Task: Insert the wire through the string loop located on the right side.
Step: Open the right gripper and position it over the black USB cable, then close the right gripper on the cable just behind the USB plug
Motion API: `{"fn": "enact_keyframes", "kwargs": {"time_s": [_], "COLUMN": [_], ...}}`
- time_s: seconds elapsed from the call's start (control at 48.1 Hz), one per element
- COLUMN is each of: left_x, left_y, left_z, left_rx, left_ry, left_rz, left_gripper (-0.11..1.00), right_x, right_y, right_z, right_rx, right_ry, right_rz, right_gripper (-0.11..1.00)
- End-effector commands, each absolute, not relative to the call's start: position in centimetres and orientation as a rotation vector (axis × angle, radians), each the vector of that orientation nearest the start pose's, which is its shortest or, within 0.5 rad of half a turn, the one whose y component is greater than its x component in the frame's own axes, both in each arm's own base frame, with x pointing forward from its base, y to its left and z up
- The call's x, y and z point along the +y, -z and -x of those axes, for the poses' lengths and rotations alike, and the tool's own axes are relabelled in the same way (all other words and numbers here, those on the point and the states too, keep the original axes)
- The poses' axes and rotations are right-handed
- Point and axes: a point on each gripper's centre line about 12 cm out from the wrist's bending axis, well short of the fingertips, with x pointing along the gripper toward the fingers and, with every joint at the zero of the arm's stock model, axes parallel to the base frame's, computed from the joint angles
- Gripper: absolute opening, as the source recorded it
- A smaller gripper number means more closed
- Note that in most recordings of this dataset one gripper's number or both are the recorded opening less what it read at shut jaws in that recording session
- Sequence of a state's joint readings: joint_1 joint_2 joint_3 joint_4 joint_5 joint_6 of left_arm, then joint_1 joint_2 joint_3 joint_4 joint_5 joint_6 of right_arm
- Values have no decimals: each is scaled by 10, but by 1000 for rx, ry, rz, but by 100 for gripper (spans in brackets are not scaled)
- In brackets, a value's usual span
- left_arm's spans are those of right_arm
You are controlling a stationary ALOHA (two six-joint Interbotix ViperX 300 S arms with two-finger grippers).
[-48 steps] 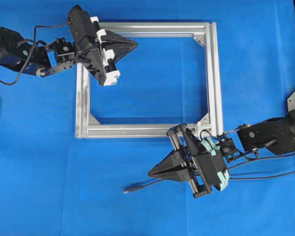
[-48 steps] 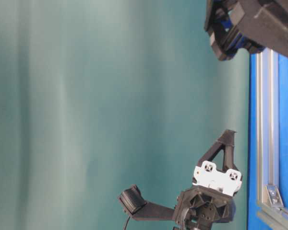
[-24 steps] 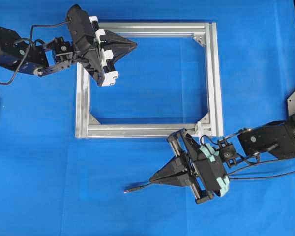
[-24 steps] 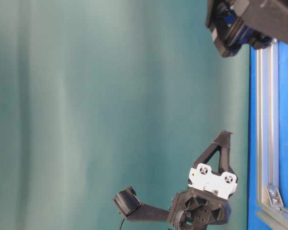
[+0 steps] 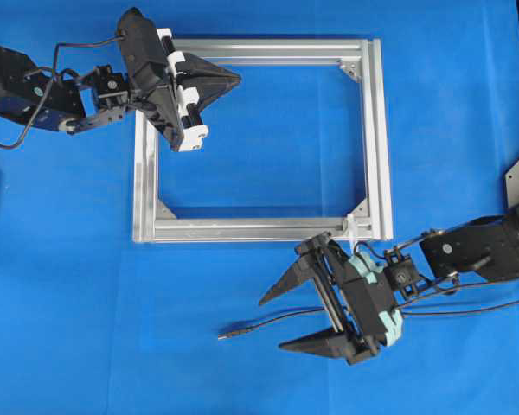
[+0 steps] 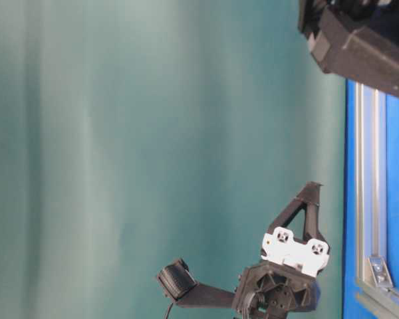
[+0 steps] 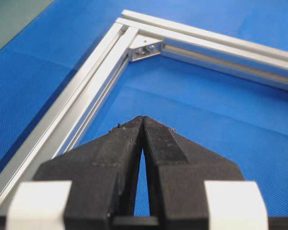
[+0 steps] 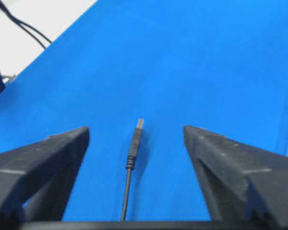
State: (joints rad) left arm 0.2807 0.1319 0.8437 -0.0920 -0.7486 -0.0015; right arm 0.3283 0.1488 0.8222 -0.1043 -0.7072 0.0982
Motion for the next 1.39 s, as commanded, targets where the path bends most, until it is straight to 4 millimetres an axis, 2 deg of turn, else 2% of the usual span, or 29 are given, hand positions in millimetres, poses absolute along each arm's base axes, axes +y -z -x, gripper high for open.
{"fn": "enact_keyframes", "kwargs": {"time_s": [0.0, 0.145, 0.27, 0.54, 0.686, 1.081, 1.164, 1.372], "left_x": [112, 112, 112, 113, 113, 113, 113, 114], "left_y": [-156, -156, -156, -155, -155, -154, -153, -153], "left_z": [-367, -367, -367, -366, -365, -365, -366, -365], "left_rx": [175, 173, 175, 182, 182, 188, 191, 193], "left_ry": [-344, -344, -345, -346, -348, -348, -346, -349], "left_rz": [86, 86, 85, 86, 86, 89, 87, 88], "left_gripper": [0, 0, 0, 0, 0, 0, 0, 0], "right_x": [133, 132, 131, 137, 144, 144, 143, 143], "right_y": [-150, -148, -137, -91, -75, -72, -71, -72], "right_z": [-365, -365, -369, -379, -385, -385, -384, -380], "right_rx": [231, 238, 265, 356, 371, 381, 384, 383], "right_ry": [-384, -378, -354, -311, -304, -302, -302, -307], "right_rz": [-1, -5, -24, -57, -75, -78, -76, -70], "right_gripper": [92, 92, 93, 93, 93, 89, 81, 23]}}
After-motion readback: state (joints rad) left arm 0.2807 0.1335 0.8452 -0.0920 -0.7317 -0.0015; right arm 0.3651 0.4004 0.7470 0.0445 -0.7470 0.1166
